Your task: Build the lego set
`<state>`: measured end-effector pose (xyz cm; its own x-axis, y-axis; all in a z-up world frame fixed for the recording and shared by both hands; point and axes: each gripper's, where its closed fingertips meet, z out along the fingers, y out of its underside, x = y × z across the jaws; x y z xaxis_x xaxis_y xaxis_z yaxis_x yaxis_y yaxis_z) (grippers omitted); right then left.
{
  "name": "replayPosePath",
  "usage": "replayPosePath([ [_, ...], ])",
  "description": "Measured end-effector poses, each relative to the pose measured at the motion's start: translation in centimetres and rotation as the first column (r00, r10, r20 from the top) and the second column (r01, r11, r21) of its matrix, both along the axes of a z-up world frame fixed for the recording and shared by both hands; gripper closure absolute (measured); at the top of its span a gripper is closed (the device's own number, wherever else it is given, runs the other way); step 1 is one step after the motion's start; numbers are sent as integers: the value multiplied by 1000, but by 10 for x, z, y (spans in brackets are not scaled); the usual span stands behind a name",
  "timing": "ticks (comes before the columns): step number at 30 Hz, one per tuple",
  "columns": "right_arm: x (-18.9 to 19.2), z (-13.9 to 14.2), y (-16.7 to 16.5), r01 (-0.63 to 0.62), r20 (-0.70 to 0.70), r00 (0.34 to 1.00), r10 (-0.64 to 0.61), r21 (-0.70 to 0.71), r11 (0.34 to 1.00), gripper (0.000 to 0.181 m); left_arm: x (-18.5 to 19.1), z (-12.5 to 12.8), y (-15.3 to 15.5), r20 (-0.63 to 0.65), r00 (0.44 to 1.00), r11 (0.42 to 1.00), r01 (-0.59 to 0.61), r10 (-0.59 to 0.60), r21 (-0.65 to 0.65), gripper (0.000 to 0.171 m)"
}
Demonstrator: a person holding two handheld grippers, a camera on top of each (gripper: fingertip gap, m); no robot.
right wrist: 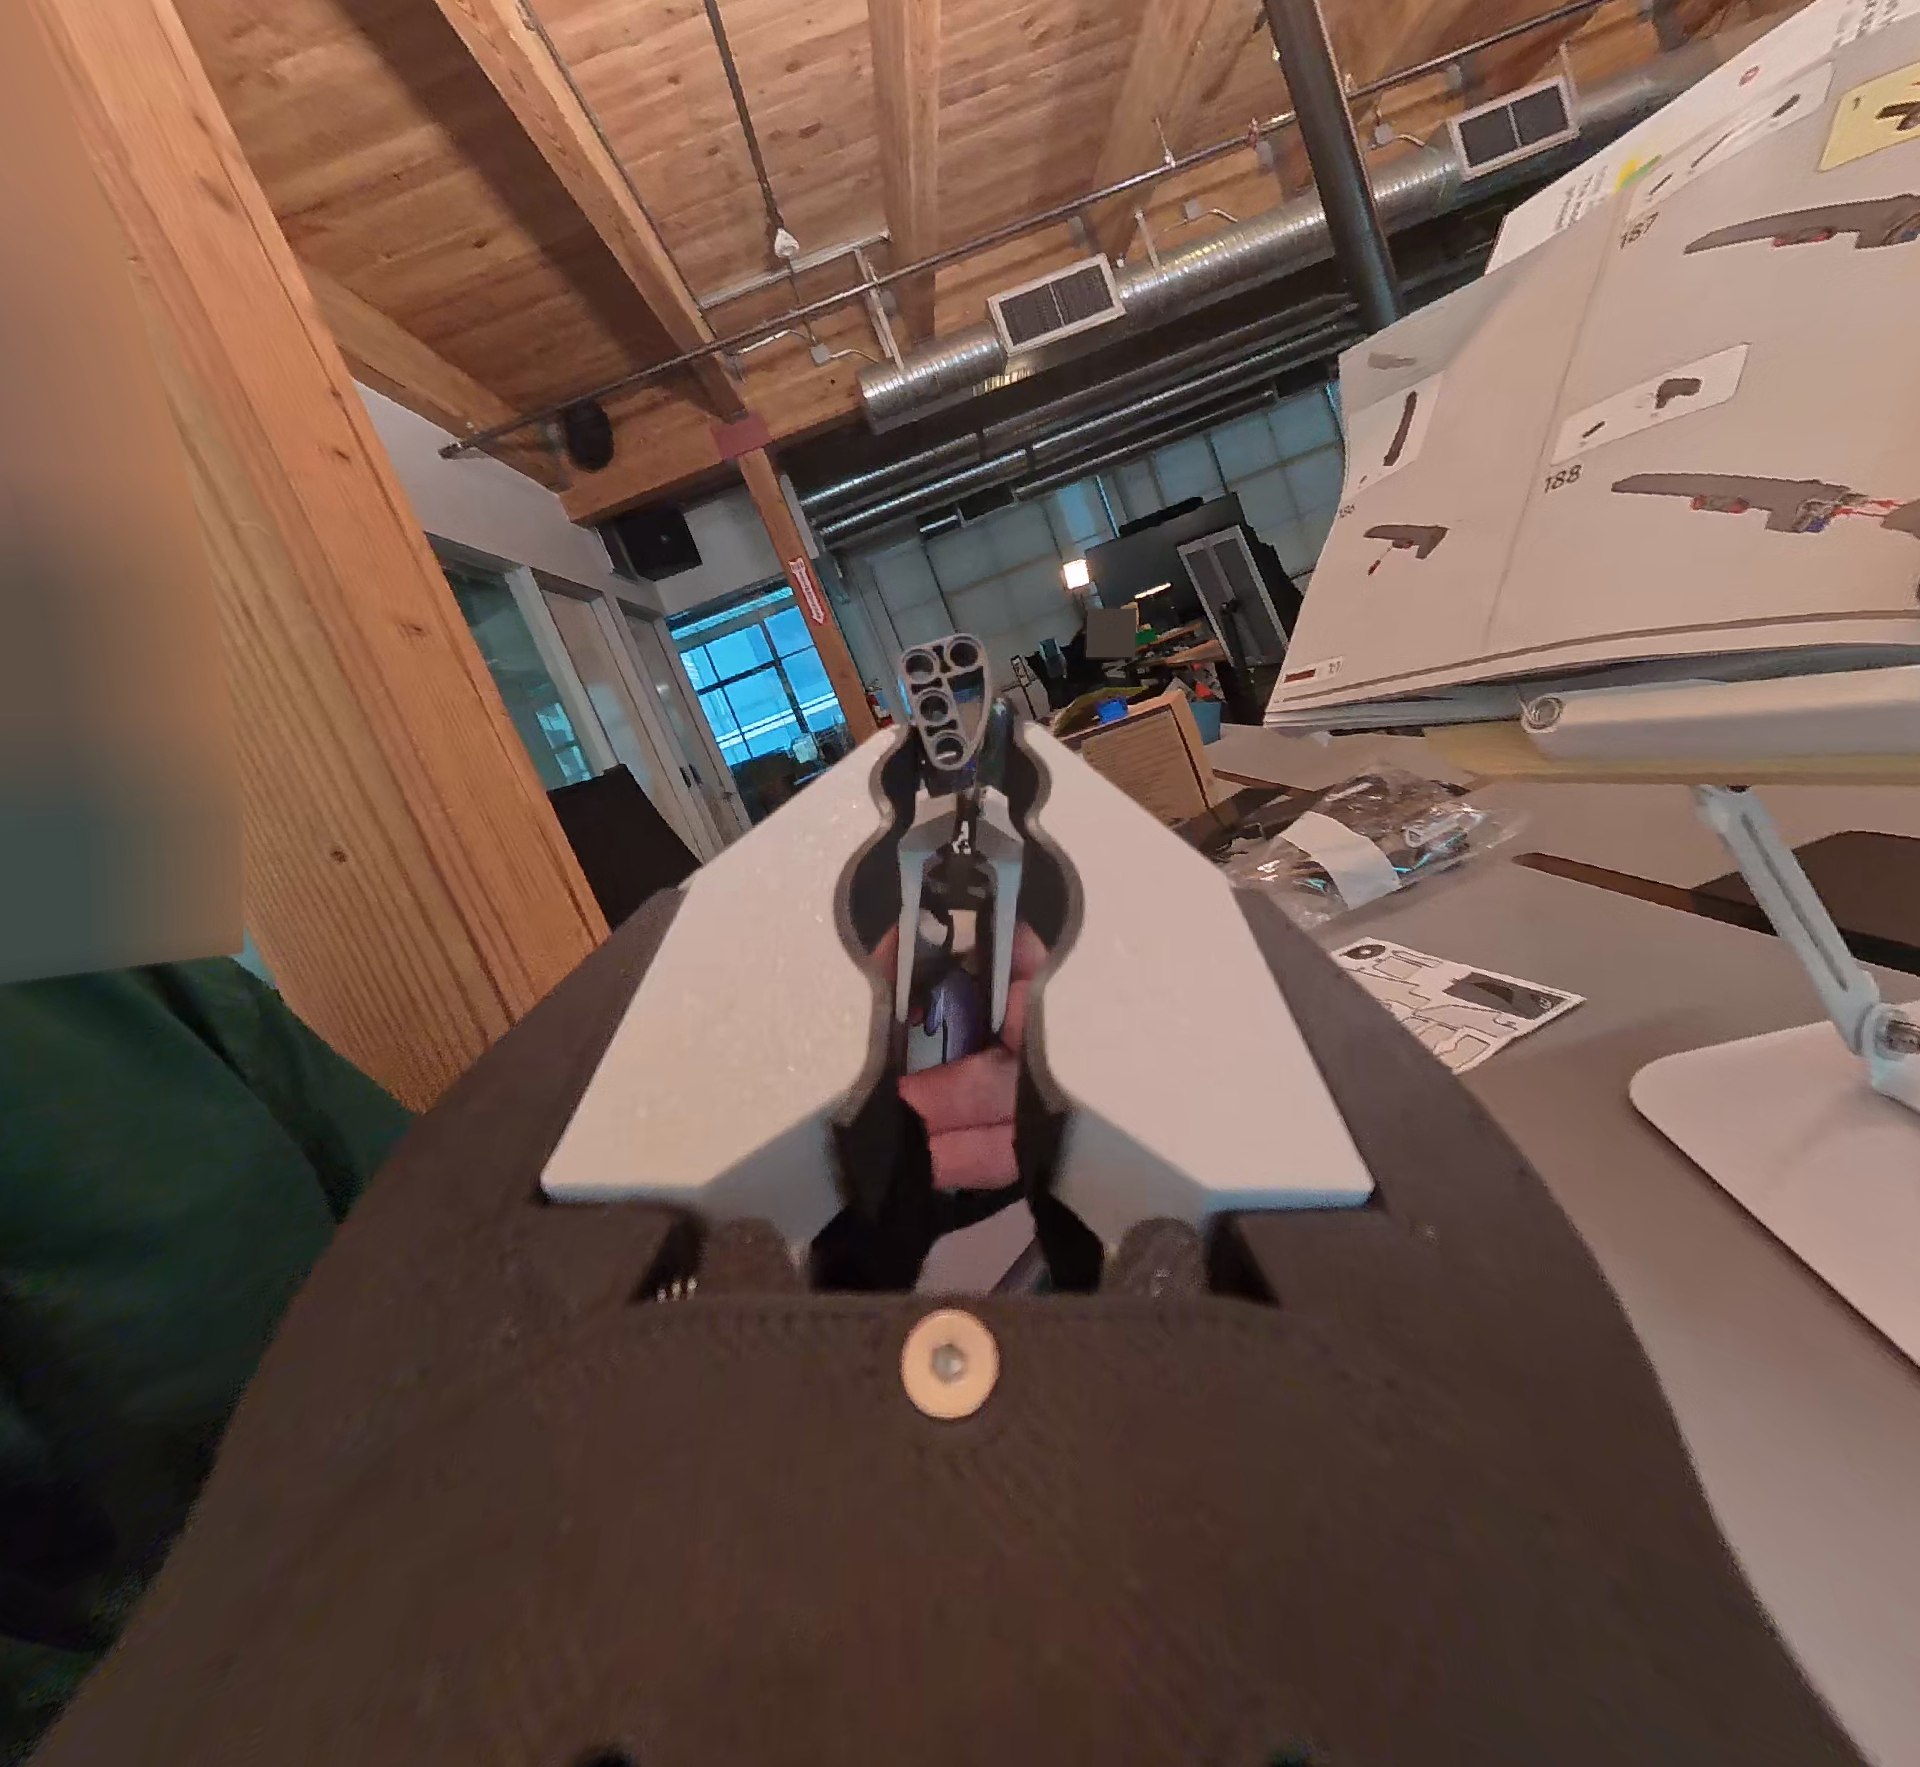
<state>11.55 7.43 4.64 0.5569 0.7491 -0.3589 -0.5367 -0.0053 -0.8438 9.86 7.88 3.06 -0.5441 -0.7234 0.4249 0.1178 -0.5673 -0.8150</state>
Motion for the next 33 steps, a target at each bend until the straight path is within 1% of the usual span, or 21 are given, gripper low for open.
replayPosePath([
  [2,0,1,-2,8,19,1000,-9,10,1000,165,-3,2,-4,9,1000,996,-25,24,86,171],
  [5,0,-2,-2,33,100,994,-33,0,999,162,-4,4,-5,18,993,969,-114,113,220,171],
  [6,2,-3,-3,45,131,990,-44,-4,999,159,-4,2,-4,17,988,947,-153,154,282,171],
  [7,4,-5,-3,60,174,983,-58,-8,998,152,-3,0,-5,22,980,916,-193,198,352,171],
  [8,6,-9,-3,82,233,969,-76,-13,997,149,-2,-2,-7,28,974,880,-214,224,423,171],
  [10,6,-12,-6,112,352,930,-109,10,994,150,0,-6,-12,51,958,793,-263,281,549,171],
  [11,5,-14,-8,113,407,907,-113,23,993,150,0,-5,-16,72,955,762,-273,286,587,171],
  [12,3,-15,-11,108,453,884,-114,40,993,151,1,-6,-21,80,956,741,-269,281,615,171],
  [14,1,-16,-16,100,534,837,-119,65,993,163,2,-7,-23,101,950,707,-288,295,646,171],
  [16,3,-19,-17,121,615,773,-153,93,988,165,3,-9,-24,95,952,698,-279,291,660,171],
  [18,3,-21,-18,146,686,698,-205,144,979,166,4,-9,-25,98,955,708,-273,279,651,171],
  [21,3,-19,-21,176,754,586,-297,238,955,165,4,-9,-26,68,972,770,-220,226,599,170],
  [23,3,-20,-22,190,793,508,-336,278,942,165,3,-9,-28,68,977,789,-203,202,579,159],
  [24,3,-23,-22,193,813,476,-336,277,941,165,4,-9,-29,68,977,783,-202,201,589,157],
  [25,2,-25,-21,191,825,459,-329,270,944,165,5,-10,-29,70,973,764,-215,218,608,156],
  [26,0,-27,-22,179,833,461,-308,253,951,165,5,-11,-31,81,969,739,-230,232,633,157],
  [27,0,-29,-22,174,833,470,-291,236,956,165,5,-12,-34,88,969,715,-229,229,660,162],
  [29,-1,-29,-25,148,814,528,-241,191,970,165,5,-15,-38,89,968,677,-227,233,700,169],
  [30,-1,-30,-27,136,805,553,-215,168,976,165,5,-15,-40,91,969,673,-226,231,705,169],
  [33,0,-36,-27,128,787,596,-158,101,987,165,7,-19,-40,76,967,658,-222,243,720,170],
])
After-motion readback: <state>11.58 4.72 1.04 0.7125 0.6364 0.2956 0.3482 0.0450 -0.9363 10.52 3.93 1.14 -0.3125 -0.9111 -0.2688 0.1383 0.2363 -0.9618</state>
